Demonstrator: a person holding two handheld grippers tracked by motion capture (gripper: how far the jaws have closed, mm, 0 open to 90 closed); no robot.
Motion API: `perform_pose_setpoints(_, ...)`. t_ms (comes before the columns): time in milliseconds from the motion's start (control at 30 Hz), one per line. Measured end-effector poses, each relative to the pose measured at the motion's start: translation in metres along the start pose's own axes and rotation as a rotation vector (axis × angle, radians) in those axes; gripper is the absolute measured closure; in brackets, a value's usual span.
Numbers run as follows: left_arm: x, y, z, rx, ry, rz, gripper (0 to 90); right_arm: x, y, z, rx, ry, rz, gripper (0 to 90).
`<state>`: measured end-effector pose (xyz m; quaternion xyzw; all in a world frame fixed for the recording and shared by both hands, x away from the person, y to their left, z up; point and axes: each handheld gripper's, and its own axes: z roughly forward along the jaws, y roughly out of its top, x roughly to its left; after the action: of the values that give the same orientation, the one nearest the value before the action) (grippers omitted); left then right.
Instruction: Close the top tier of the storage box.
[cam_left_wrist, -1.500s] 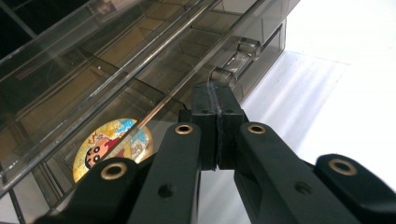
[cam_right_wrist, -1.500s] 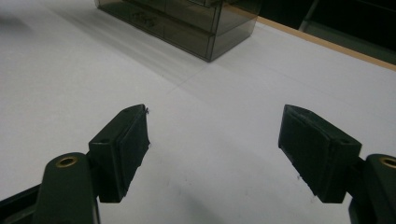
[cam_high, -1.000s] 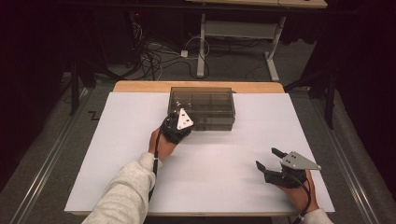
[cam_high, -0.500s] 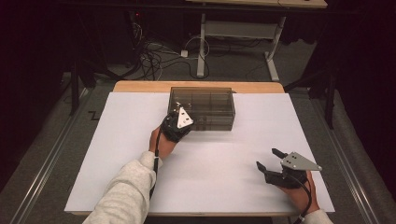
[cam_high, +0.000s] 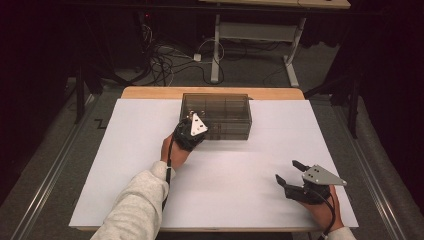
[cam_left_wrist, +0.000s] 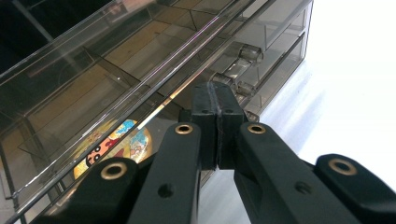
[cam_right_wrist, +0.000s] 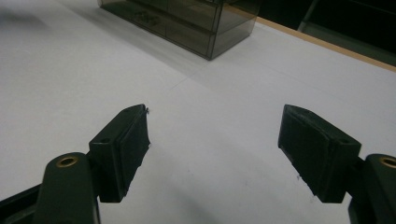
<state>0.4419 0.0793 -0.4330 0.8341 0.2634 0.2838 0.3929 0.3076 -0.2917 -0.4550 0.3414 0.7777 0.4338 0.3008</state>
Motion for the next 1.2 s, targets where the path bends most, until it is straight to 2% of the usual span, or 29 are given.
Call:
perform_pose_setpoints(600, 0.0018, -0.0012, 0.0054, 0.008, 0.017, -0.002, 86.9, 0.0001, -0.0003, 0.0005, 0.002, 0.004, 0.006, 24.0)
perform_pose_setpoints(867, 0.001, -0.0021, 0.009, 0.025, 0.02, 0.022, 87.1, 0.0003, -0.0003, 0.0003, 0.002, 0.006, 0.002, 24.2)
perform_pose_setpoints(1200, -0.0007, -0.0015, 0.0085, 0.037, 0.027, 0.02, 87.0, 0.001, -0.0002, 0.0003, 0.005, 0.006, -0.001, 24.2)
